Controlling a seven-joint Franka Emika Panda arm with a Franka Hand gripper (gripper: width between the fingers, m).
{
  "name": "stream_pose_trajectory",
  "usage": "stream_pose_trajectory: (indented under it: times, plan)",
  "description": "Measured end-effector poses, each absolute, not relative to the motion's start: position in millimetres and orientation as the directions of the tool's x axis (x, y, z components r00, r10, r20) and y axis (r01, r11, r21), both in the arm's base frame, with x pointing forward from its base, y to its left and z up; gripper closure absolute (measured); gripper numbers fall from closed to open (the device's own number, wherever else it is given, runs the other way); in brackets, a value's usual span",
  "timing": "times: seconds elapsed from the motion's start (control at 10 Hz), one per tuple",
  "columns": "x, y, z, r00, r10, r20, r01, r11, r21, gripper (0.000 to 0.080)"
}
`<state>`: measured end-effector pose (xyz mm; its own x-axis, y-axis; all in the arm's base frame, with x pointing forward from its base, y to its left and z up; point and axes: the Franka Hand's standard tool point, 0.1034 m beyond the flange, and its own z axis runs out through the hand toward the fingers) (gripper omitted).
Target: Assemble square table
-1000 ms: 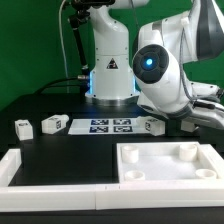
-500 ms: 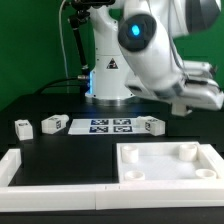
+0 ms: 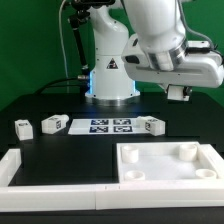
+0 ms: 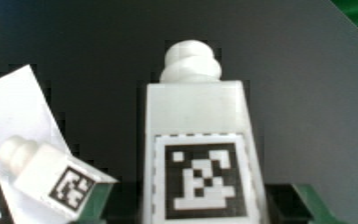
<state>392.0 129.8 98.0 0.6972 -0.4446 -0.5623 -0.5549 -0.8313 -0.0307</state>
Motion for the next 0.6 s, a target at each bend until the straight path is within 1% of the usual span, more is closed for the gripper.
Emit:
stream_pose_trajectory:
  times: [0.1, 0.2, 0.4, 0.5, 0.6]
  plan:
    - [394, 132, 98.4, 0.731, -0.463, -0.502, -0.555, -0.831, -0.042, 0.0511]
    - [399, 129, 101.6, 0.779, -0.451, -0.436, -0.519, -0.853, -0.044, 0.0511]
    - [430, 101, 127.6, 0.856, -0.411, -0.313, -0.443, -0.896, -0.035, 0.051]
    - [444, 90, 138.7, 0.894, -0.379, -0.24, -0.394, -0.919, -0.017, 0.051]
    - [449, 92, 145.2, 0.902, -0.388, -0.192, -0.399, -0.917, -0.024, 0.051]
